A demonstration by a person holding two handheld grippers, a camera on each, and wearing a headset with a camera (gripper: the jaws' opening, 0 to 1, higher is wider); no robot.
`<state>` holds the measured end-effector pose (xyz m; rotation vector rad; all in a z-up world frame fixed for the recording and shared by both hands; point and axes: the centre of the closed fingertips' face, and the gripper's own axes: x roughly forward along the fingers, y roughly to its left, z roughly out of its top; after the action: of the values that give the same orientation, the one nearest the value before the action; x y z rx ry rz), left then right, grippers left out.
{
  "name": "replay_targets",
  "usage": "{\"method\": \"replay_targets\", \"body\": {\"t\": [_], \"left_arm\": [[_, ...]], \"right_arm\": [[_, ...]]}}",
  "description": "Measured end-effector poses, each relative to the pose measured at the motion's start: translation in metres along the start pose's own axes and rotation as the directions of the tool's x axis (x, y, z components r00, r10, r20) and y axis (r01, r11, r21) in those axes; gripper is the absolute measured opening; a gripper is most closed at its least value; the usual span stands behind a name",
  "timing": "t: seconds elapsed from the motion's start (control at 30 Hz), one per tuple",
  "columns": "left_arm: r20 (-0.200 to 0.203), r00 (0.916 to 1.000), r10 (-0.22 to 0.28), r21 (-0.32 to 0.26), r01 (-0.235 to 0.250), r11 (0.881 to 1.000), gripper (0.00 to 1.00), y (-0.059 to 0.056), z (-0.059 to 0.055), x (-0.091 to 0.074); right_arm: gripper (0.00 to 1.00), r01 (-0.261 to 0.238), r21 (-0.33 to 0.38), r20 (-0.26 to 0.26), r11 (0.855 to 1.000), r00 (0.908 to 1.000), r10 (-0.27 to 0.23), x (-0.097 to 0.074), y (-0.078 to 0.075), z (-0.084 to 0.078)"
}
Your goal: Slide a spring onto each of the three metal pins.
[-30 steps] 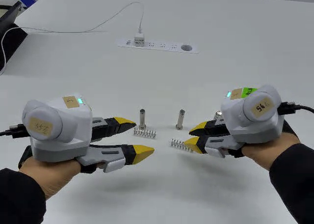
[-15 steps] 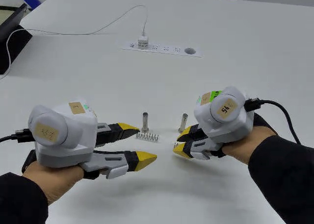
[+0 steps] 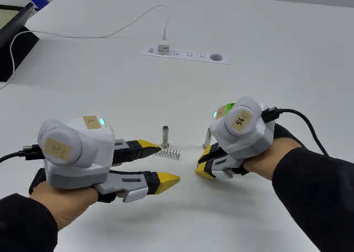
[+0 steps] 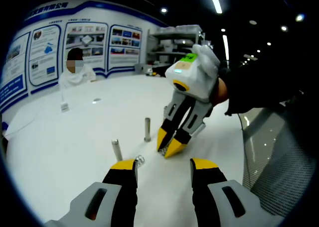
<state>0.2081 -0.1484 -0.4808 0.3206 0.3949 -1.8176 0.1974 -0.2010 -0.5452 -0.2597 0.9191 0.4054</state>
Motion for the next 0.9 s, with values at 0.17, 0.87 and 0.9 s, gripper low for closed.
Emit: {"method": "replay_targets", "body": {"t": [0.17, 0.87, 0.9], "left_arm": [[-0.001, 1.0000, -0.003, 0.001, 0.003, 1.000, 0.43, -0.001, 0.000, 0.002], [0.039, 0.9985, -0.038, -0.005, 0.038, 0.999, 0.40, -0.010, 0.020, 0.012], [0.046, 0.9981, -0.041, -0.010, 0.042, 0.999, 0.40, -0.011, 0.022, 0.013]], "right_arm": [[0.12, 0.013, 0.027, 0.049, 1.000, 0.9987, -0.014, -0.010, -0.001, 0.007], [0.12, -0.009, 0.130, 0.368, 0.991, 0.9290, -0.040, -0.070, 0.018, 0.076], [0.12, -0.012, 0.129, 0.380, 0.992, 0.9240, -0.039, -0.072, 0.020, 0.079]]}}
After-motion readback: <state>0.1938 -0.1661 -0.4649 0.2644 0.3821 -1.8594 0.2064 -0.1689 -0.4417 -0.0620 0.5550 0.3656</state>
